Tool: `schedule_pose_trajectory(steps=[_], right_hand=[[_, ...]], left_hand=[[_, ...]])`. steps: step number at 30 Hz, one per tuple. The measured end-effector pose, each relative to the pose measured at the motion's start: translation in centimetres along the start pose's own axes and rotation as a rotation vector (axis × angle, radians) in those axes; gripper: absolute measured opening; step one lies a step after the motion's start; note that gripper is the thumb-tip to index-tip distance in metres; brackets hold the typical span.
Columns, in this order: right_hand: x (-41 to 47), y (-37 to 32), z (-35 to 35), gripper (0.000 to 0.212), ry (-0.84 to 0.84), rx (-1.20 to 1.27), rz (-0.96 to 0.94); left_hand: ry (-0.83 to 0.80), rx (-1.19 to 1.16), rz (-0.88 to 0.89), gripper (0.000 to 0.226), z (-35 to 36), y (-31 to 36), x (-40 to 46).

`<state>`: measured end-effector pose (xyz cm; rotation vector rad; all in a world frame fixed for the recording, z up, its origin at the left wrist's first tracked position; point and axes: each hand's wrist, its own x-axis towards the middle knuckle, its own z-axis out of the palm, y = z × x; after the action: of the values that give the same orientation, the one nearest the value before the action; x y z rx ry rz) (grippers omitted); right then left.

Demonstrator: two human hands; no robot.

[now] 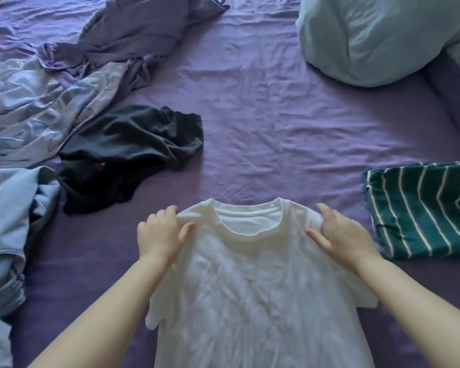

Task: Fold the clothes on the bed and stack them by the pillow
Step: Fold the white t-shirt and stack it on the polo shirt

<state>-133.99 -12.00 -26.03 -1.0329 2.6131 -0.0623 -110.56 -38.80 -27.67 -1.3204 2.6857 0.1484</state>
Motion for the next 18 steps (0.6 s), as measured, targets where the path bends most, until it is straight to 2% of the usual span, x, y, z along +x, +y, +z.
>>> schedule_pose_trajectory(steps=[3,5,7,9,12,14,16,18], right_hand=[[-2.1,0.6,-1.3,0.066,-0.054,0.065,0.043],[-2.8,0.8,-2.0,0.06,-0.099,0.001,0.03],[-3.0,1.0,-2.3,0.057,-0.091,-0.076,-0.017],[-2.9,0.9,-2.7,0.057,-0.086,-0.13,-0.059],[-3.0,0.9,-3.0,0.059,0.072,-0.164,-0.15],[-3.3,1.0,-3.7,0.052,0.097,-0.138,-0.14],[-3.4,1.5,-4.0,0.046,0.085,-0.11,-0.09],[-3.4,2.4,-3.5,0.065,0.078,-0.174,-0.122]], left_hand=[[-0.127,-0.116,-0.201,0.051,-0.8,-1.5,-1.5],[-0.202,-0.195,-0.277,0.041,-1.3,-2.2,-2.3],[-0.215,-0.315,-0.254,0.029,-1.9,-2.3,-2.9],[-0.183,-0.452,-0.212,0.03,-2.5,-1.8,-3.4],[-0.122,-0.558,-0.189,0.021,-3.5,-1.0,-3.7],[-0.147,-0.556,-0.207,0.018,-3.9,-0.9,-4.0],[-0.182,-0.444,-0.223,0.015,-4.3,-1.2,-4.1],[-0.22,-0.335,-0.218,0.018,-4.8,-1.6,-4.0]])
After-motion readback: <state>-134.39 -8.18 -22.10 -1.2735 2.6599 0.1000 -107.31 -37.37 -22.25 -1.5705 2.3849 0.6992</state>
